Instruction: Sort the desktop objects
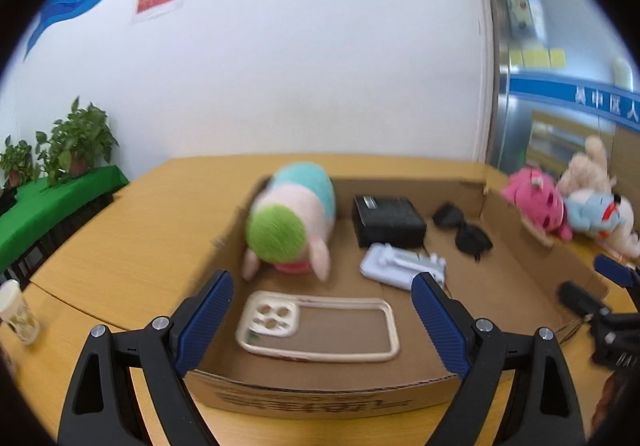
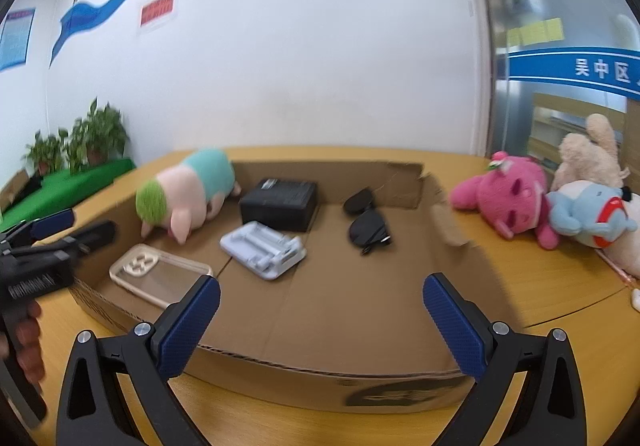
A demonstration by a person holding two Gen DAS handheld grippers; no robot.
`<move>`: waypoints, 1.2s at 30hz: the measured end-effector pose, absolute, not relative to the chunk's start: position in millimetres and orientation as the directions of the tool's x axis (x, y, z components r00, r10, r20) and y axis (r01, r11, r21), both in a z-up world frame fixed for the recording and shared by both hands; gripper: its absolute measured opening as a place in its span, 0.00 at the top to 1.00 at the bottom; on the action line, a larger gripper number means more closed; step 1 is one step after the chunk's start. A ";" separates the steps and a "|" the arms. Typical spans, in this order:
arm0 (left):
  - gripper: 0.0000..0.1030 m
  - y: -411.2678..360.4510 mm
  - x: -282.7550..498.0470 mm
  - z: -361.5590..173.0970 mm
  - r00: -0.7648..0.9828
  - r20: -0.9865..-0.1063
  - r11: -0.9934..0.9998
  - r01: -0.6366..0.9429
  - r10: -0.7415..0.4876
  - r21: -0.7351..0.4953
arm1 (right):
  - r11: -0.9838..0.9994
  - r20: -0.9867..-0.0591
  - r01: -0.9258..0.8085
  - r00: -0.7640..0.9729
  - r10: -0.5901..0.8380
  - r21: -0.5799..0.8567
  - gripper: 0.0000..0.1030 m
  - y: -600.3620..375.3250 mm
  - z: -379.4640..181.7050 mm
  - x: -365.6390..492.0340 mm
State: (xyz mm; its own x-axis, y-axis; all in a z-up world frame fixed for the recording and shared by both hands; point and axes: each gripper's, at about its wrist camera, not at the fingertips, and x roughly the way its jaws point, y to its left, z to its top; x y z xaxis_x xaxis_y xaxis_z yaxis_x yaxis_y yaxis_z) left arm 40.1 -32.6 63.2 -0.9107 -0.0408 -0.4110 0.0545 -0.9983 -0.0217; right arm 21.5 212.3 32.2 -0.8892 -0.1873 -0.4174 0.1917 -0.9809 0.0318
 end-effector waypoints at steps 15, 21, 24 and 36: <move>0.12 -214.7 28.6 -22.1 -0.632 -0.754 -0.959 0.285 -0.181 -0.009 | -0.978 -0.822 -0.206 -0.551 0.146 -0.036 0.00 457.6 -41.7 -39.2; 0.11 -231.7 2.0 -48.4 -0.550 -0.824 -0.968 0.252 -0.136 -0.008 | -0.982 -0.818 -0.189 -0.564 0.114 -0.007 0.00 479.4 -44.8 -50.5; 0.04 -230.6 -2.7 -47.0 -0.569 -0.811 -0.975 0.221 -0.133 0.005 | -0.986 -0.811 -0.164 -0.579 0.089 0.009 0.00 478.7 -49.0 -49.5; 0.00 -237.9 -8.1 -50.4 -0.575 -0.806 -0.973 0.232 -0.138 0.000 | -0.989 -0.812 -0.147 -0.578 0.079 0.008 0.00 477.0 -49.1 -53.2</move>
State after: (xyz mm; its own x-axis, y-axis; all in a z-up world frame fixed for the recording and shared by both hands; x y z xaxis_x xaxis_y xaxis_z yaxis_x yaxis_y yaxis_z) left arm -8.1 -237.9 -50.4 -0.5755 -0.1379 -0.8061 0.2324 -0.9726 0.0005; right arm -53.2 477.0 -49.1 -0.5783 0.0791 -0.8120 -0.1465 -0.9892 0.0080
